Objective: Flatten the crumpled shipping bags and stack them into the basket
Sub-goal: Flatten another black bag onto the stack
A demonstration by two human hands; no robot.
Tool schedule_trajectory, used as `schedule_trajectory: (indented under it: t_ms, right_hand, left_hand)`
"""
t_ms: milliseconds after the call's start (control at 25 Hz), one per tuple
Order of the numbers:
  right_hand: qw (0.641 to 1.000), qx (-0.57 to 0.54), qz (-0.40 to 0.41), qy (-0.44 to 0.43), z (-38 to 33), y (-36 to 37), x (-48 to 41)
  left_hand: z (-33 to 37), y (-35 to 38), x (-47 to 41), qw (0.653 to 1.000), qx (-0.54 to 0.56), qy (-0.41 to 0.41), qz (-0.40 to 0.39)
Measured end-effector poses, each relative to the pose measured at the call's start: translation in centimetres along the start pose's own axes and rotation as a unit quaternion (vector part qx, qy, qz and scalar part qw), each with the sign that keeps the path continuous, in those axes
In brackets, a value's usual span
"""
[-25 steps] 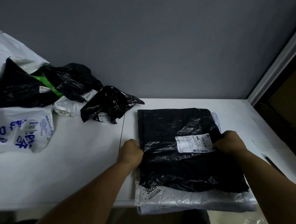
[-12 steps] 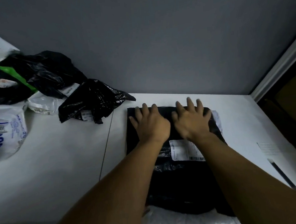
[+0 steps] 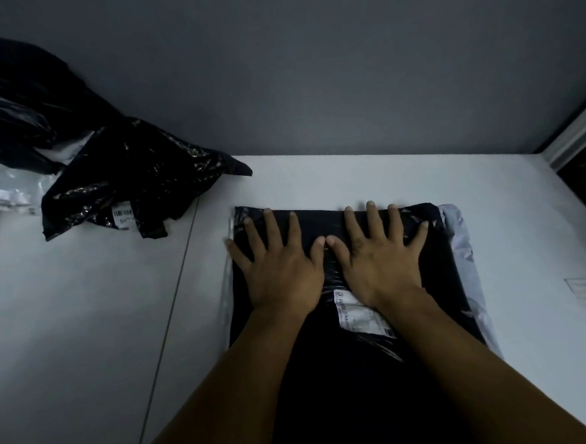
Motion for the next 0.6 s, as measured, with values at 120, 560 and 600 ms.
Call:
schedule_trajectory:
  t_ms: [120,560,600]
  right_hand:
    - [1.000,-0.007,0.008,0.002,0.0,0.5,0.1]
    - [1.000,-0.010,-0.004,-0.007,-1.0,-4.8,1.1]
    - [1.000,-0.011,-0.004,-0.015,-1.5,-6.2,1.4]
  left_hand:
    - [-0.1,0.2,0.0,1.000,-0.009,0.000,0.002]
    - [-0.4,-3.8,1.2,0.999,0.036,0.011,0.024]
    - [-0.9,-5.2,1.6,0.999,0.042,0.010,0.029]
Point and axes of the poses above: each hand's wrist, its own x-axis away from the middle knuckle, its own y-axis out of the palm, z = x × y, the point moved 7 cm from there along -x, towards the middle knuckle, and after that the axes turned 6 degrees about y, right-handed, at the moved point
